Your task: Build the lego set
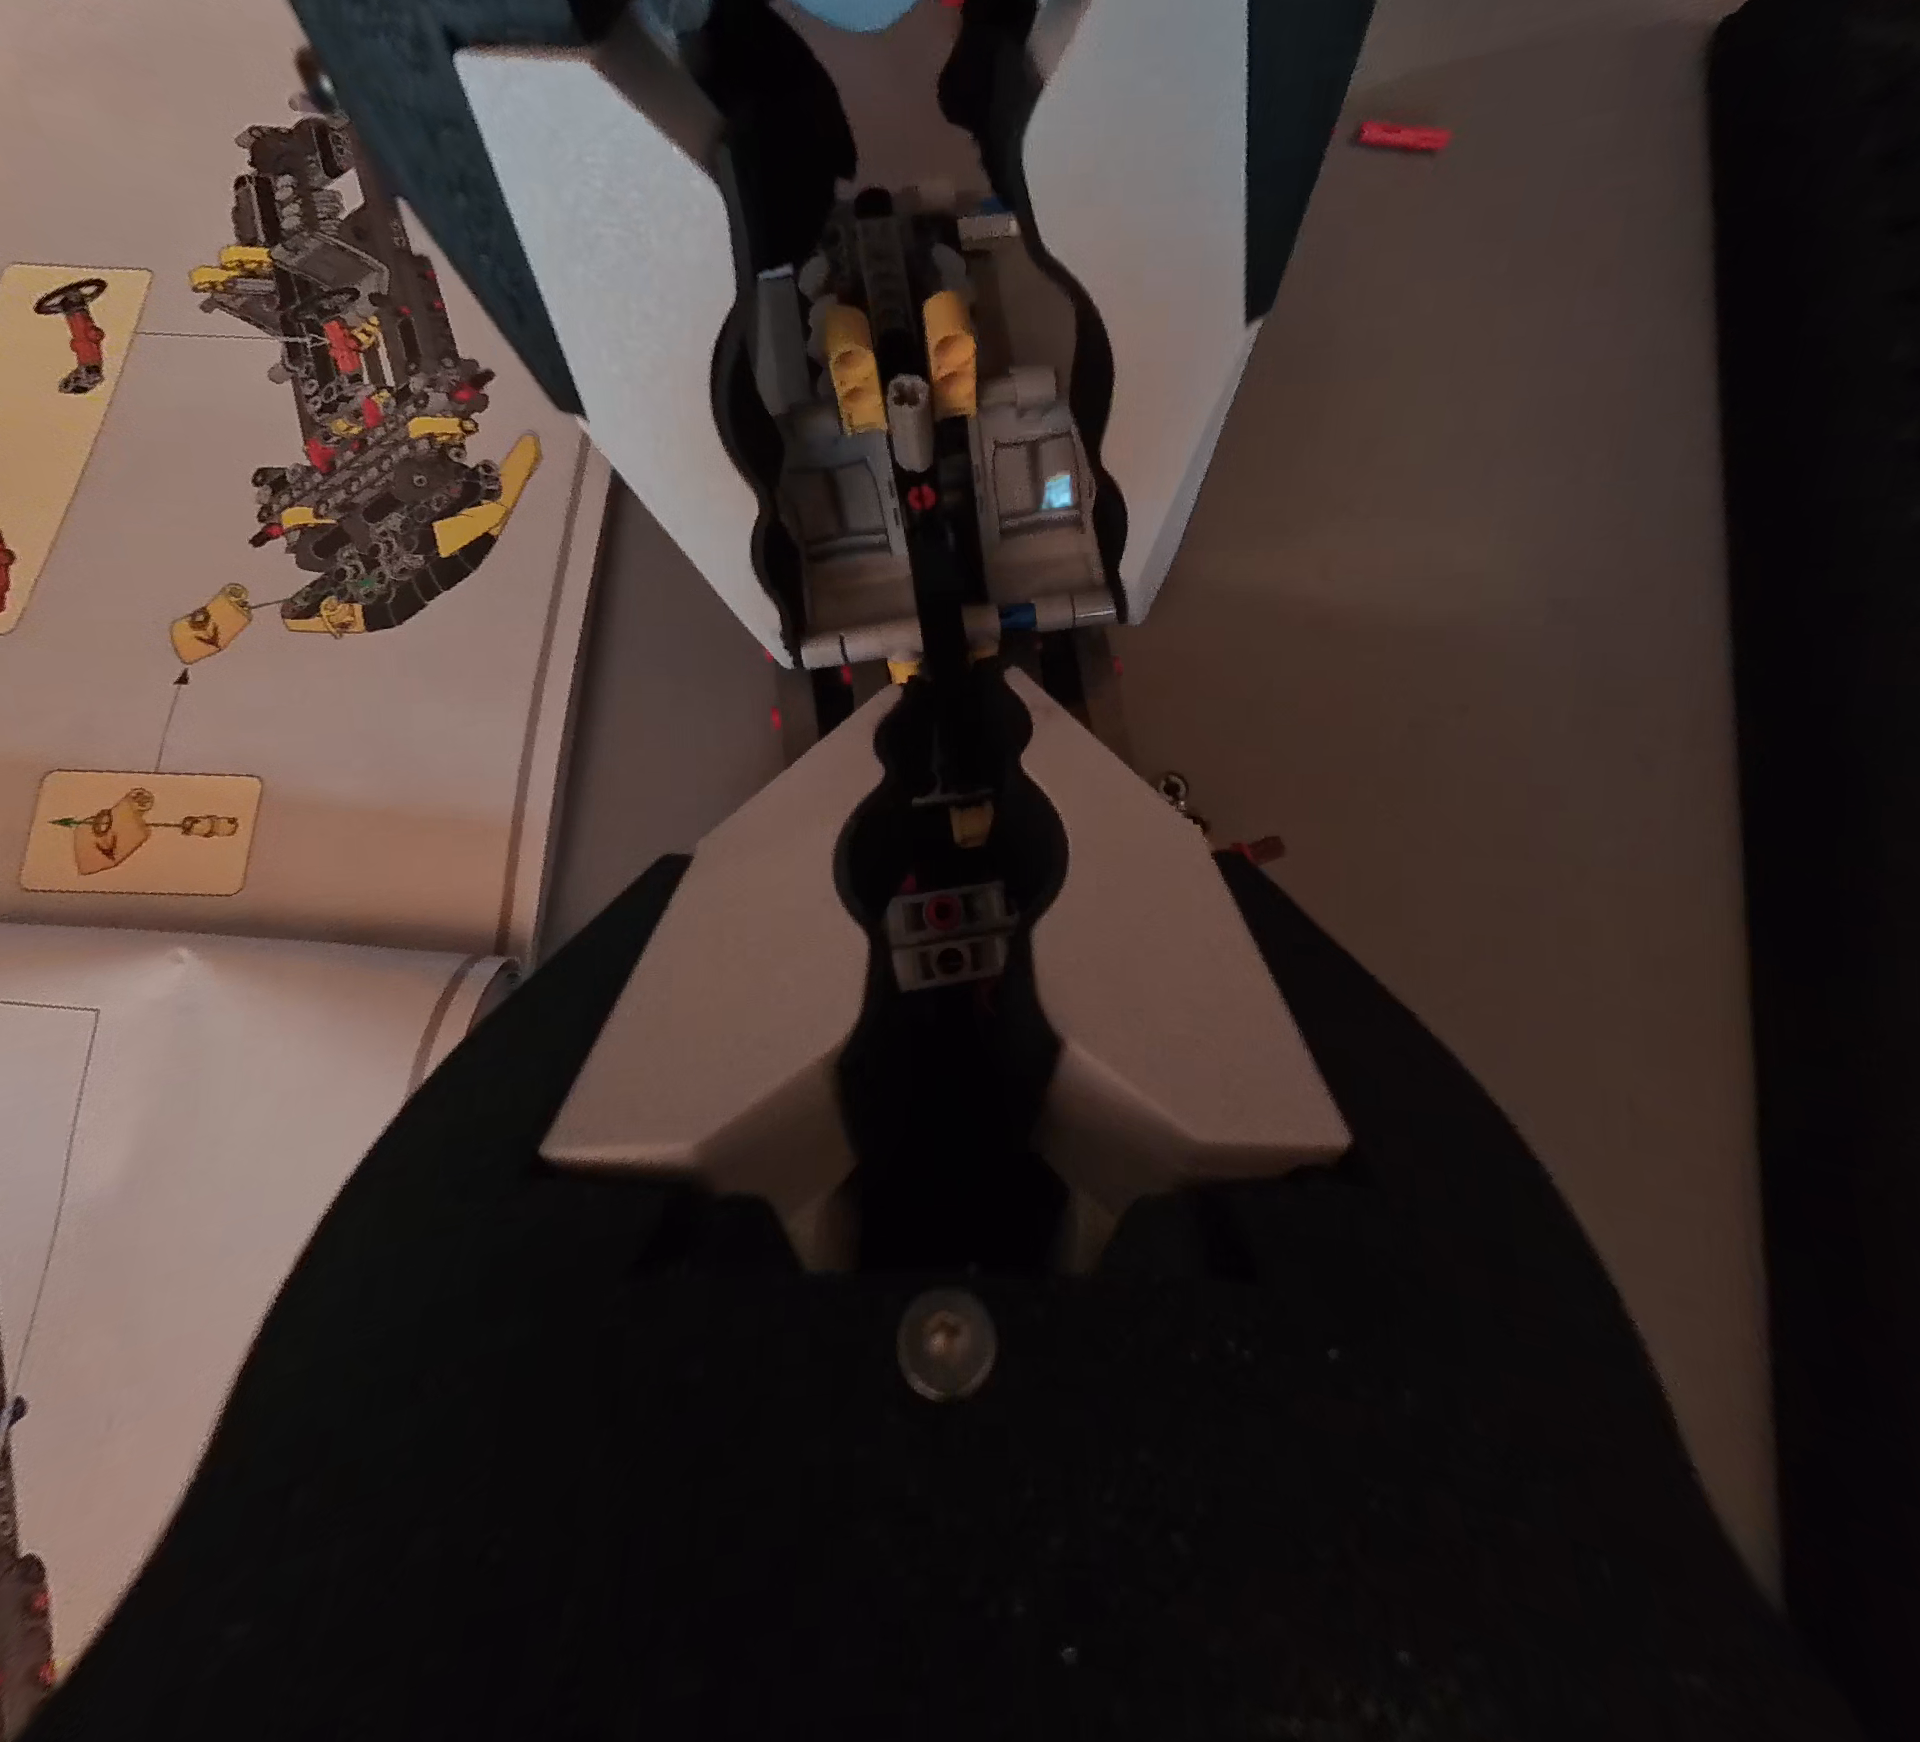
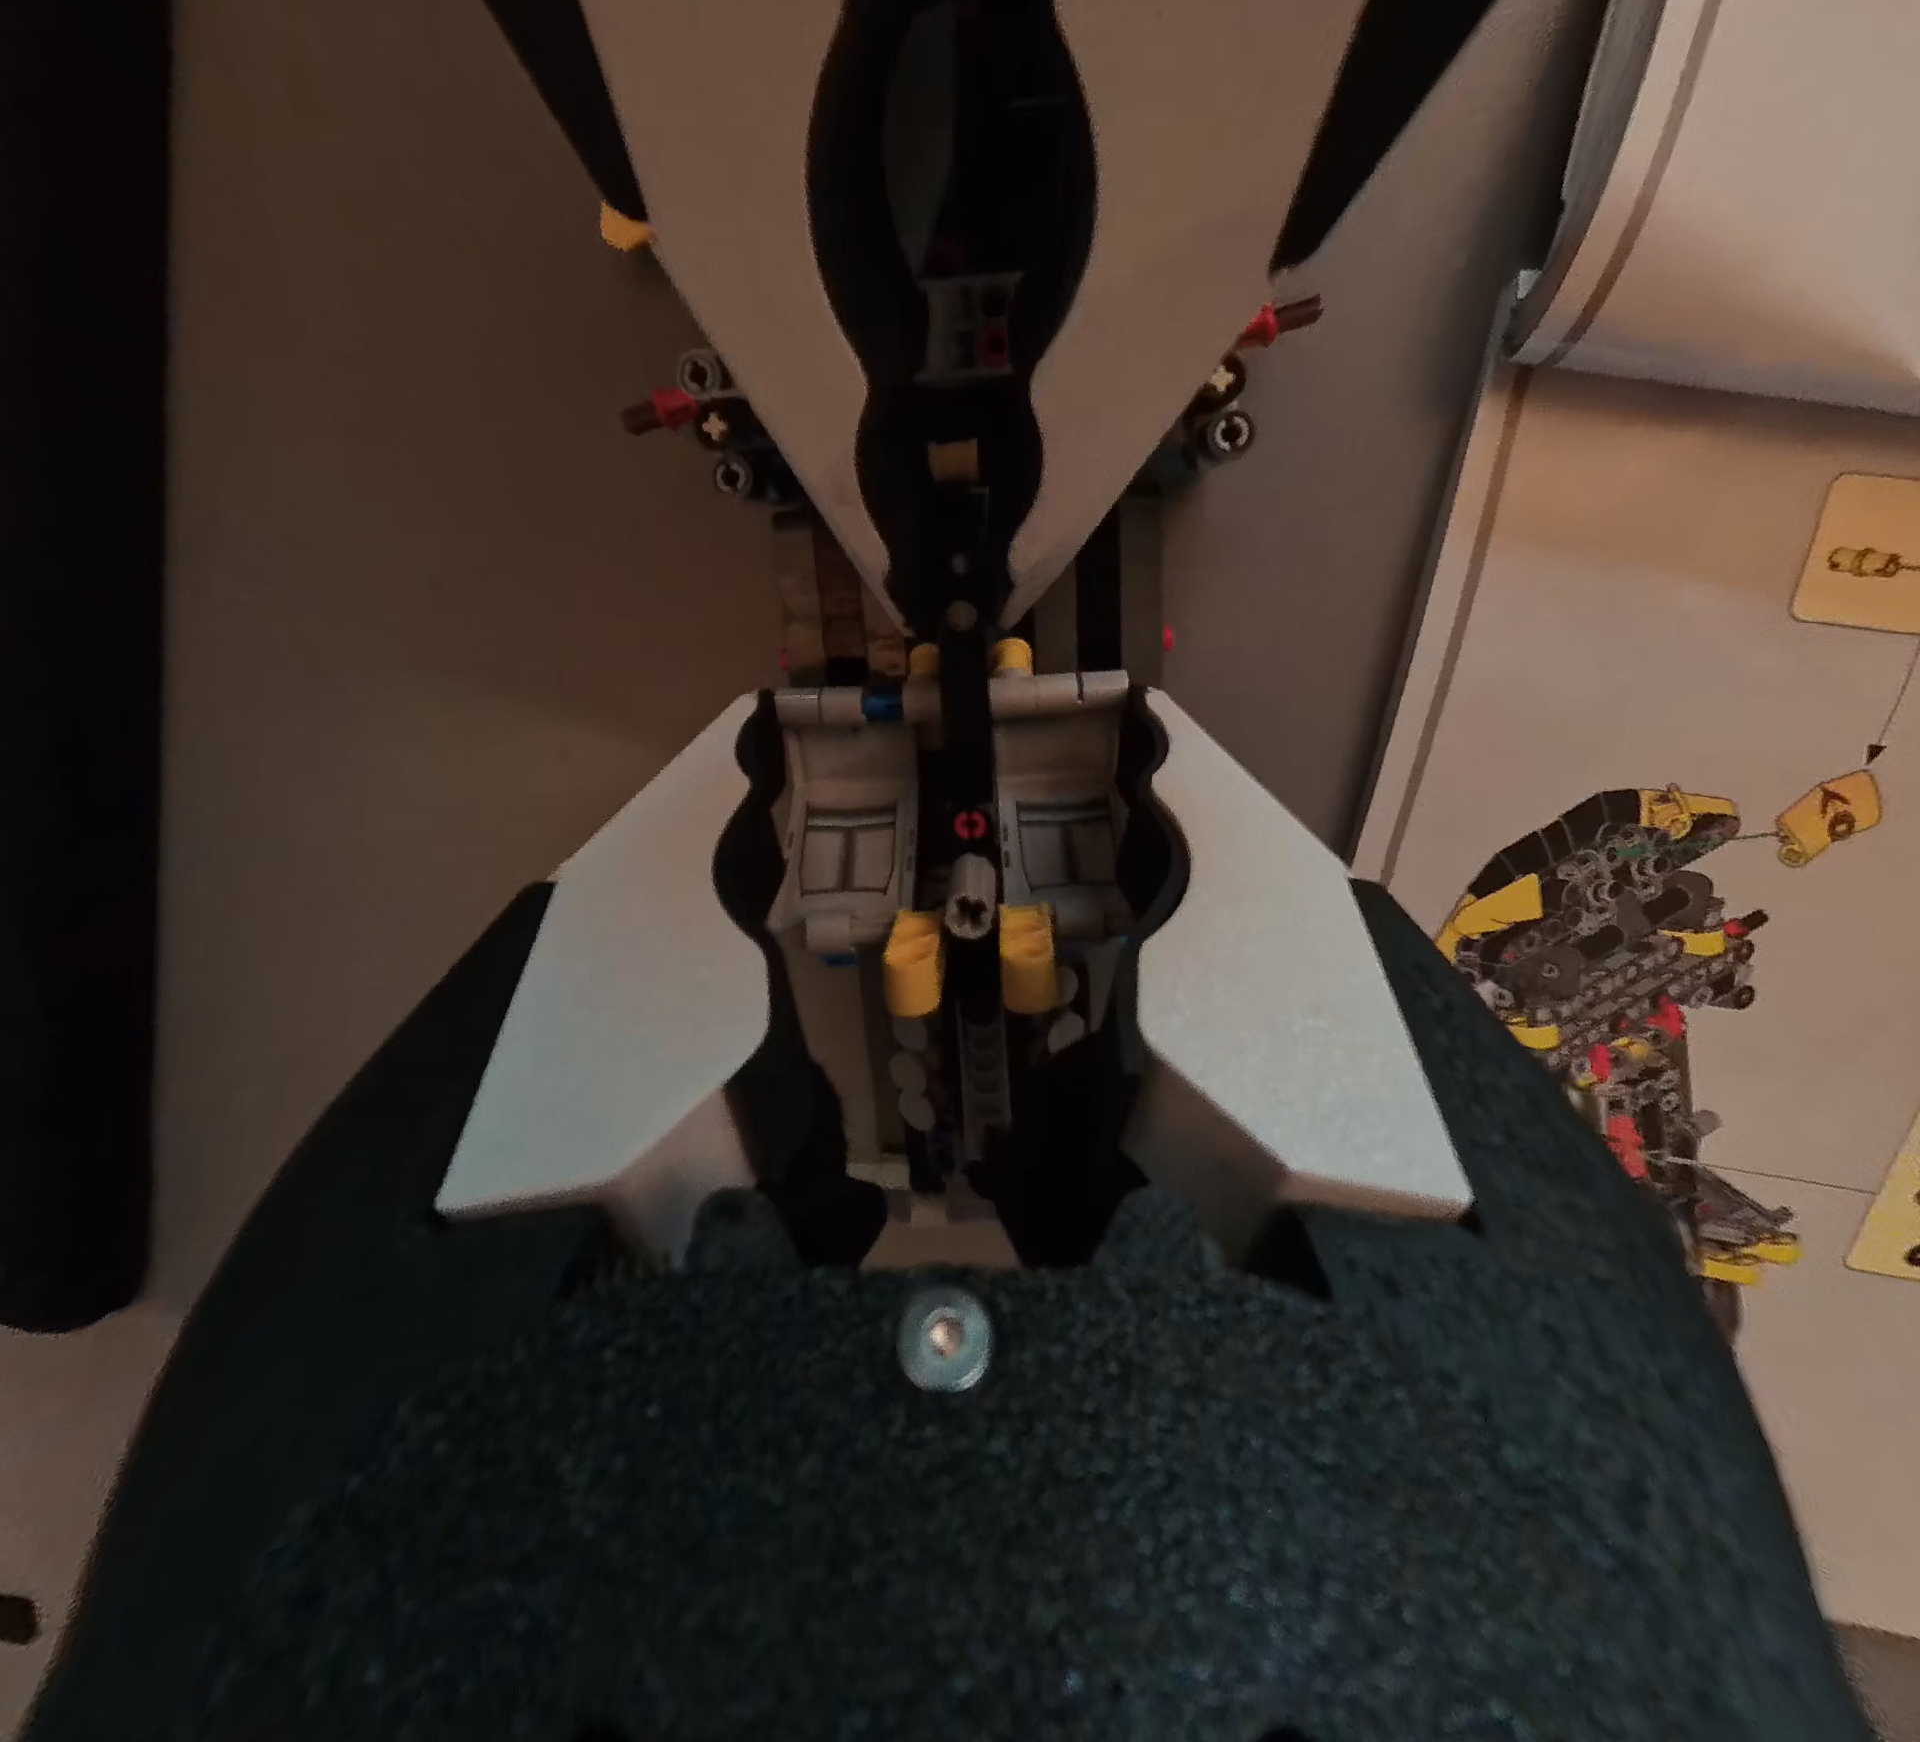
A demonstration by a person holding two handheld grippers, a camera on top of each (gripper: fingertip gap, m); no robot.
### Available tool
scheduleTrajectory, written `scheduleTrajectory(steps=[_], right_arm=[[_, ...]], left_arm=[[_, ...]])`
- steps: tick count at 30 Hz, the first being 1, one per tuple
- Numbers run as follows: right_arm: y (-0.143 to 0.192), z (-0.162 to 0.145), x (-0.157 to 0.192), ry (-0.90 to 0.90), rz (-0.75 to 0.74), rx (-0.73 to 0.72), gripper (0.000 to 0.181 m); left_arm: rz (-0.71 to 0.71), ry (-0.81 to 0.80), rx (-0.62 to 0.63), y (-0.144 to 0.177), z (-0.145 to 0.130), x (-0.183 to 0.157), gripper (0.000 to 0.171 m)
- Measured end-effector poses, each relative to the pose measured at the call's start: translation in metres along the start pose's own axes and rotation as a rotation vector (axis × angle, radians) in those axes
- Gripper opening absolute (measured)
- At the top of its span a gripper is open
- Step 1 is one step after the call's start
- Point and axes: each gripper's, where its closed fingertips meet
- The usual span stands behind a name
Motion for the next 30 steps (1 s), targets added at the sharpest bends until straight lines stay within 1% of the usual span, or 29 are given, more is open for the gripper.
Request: scheduleTrajectory(steps=[2, 4, 5, 7, 9, 11, 14, 16, 18, 20, 22, 23, 24, 26, 28, 29, 30], right_arm=[[0.001, 0.001, 0.000, -0.033, -0.018, -0.017, 0.066], [0.002, -0.001, -0.001, -0.055, -0.085, -0.025, 0.068], [0.006, 0.000, -0.003, -0.079, -0.134, -0.051, 0.071], [0.021, 0.008, -0.003, -0.156, -0.234, -0.143, 0.068], [0.039, 0.018, 0.001, -0.294, -0.348, -0.266, 0.059], [0.050, 0.028, 0.007, -0.464, -0.474, -0.407, 0.042], [0.042, 0.028, 0.015, -0.767, -0.625, -0.553, 0.039], [0.038, 0.031, 0.021, -0.904, -0.694, -0.683, 0.039], [0.036, 0.018, 0.026, -1.004, -0.814, -0.733, 0.036], [0.035, -0.002, 0.031, -1.069, -0.918, -0.718, 0.034], [0.038, -0.019, 0.032, -1.116, -0.969, -0.660, 0.035], [0.035, -0.029, 0.031, -1.145, -0.982, -0.621, 0.034], [0.026, -0.034, 0.031, -1.168, -0.942, -0.588, 0.035], [0.012, -0.032, 0.029, -1.199, -0.825, -0.584, 0.038], [0.012, -0.036, 0.027, -1.220, -0.810, -0.597, 0.034], [0.012, -0.036, 0.028, -1.224, -0.791, -0.613, 0.026], [0.013, -0.035, 0.029, -1.228, -0.772, -0.637, 0.005]], left_arm=[[-0.001, -0.008, 0.000, 0.000, 0.000, -0.001, 0.005], [-0.004, -0.004, -0.002, 0.000, 0.000, -0.001, 0.005], [-0.006, 0.000, -0.001, 0.000, 0.000, -0.001, 0.005], [-0.008, 0.005, 0.001, 0.000, 0.000, -0.001, 0.005], [-0.006, 0.012, 0.002, 0.000, 0.000, -0.001, 0.005], [-0.003, 0.012, 0.003, 0.000, 0.000, -0.001, 0.005], [-0.004, 0.018, 0.001, 0.000, 0.000, -0.001, 0.005], [0.005, 0.015, 0.002, 0.000, 0.000, -0.001, 0.005], [0.017, 0.011, 0.003, 0.000, 0.000, -0.001, 0.005], [0.030, 0.023, 0.004, 0.000, 0.000, -0.001, 0.005], [0.056, 0.072, 0.009, 0.000, 0.000, -0.001, 0.005], [0.068, 0.126, 0.012, -0.001, 0.001, -0.001, 0.005], [0.081, 0.178, 0.010, -0.002, 0.002, -0.002, 0.005], [0.112, 0.209, 0.012, -0.004, 0.004, -0.004, 0.005], [0.134, 0.188, 0.023, -0.005, 0.005, -0.008, 0.005], [0.139, 0.166, 0.029, -0.006, 0.005, -0.010, 0.005], [0.138, 0.133, 0.037, -0.006, 0.005, -0.012, 0.005]])
Point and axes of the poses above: each gripper's, where its closed fingertips meet, y back along the fingers, z out of its top, x = y × z across the jaws, and after that the axes turned 1 degree about -x, right-handed
